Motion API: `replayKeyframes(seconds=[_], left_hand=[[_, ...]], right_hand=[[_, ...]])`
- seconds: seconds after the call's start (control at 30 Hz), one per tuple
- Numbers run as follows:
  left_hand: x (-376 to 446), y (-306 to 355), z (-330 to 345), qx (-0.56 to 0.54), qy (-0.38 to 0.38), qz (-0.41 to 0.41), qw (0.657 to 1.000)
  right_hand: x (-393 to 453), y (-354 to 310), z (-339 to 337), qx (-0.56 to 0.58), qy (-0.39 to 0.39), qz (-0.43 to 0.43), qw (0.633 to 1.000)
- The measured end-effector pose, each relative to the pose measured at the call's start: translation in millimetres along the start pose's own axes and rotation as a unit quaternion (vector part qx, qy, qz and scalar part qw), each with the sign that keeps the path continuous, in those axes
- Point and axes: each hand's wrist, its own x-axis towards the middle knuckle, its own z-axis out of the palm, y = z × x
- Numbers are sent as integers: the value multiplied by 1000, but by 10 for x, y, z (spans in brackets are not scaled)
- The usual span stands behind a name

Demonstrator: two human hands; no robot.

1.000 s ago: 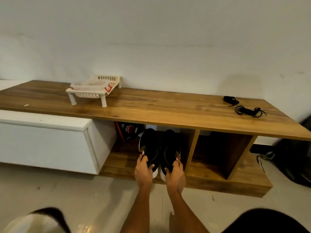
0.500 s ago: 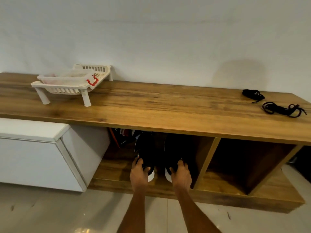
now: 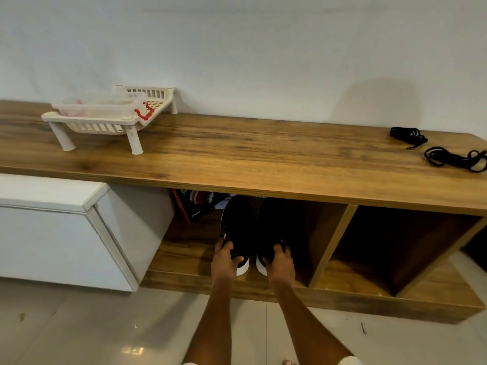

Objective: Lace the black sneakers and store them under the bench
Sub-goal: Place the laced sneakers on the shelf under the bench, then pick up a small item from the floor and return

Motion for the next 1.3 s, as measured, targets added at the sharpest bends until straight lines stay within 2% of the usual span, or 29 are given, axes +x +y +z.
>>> replayKeyframes(seconds=[0.13, 0.23, 0.3, 0.43, 0.53, 0.67, 0.73, 0.83, 0.97, 1.17, 1.3], left_hand=[[-88, 59, -55, -9, -43, -16, 999], [-254, 184, -154, -2, -40, -38, 998], [-433, 336, -321, 5, -9, -13, 1000], [-907, 758, -901, 20, 109, 76, 991], [-1245, 1193, -1434, 17, 185, 112, 976], [-1581, 1742, -1944, 72, 237, 216, 944], [-1617, 1927, -2055, 98, 258, 240, 931], [-1447, 2149, -2072, 116, 276, 254, 920], [-897, 2356, -1838, 144, 247, 241, 927], [456, 2482, -1425, 216, 207, 219, 929], [970, 2480, -1354, 261, 192, 197, 925]], right_hand=[[-62, -45, -151, -22, -40, -22, 999], [-238, -248, -313, -61, -24, -64, 996], [-441, -507, -480, -68, -9, -114, 991], [-984, -1104, -953, -69, 50, -208, 974], [-1355, -1442, -1463, -41, 109, -237, 964], [-1653, -1707, -2125, -45, 181, -273, 944], [-1661, -1780, -2344, -51, 201, -288, 935], [-1473, -1841, -2557, -47, 216, -302, 927], [-888, -1764, -2615, -50, 229, -288, 928], [520, -1764, -2398, -83, 199, -237, 947], [1015, -1867, -2273, -102, 165, -213, 958]])
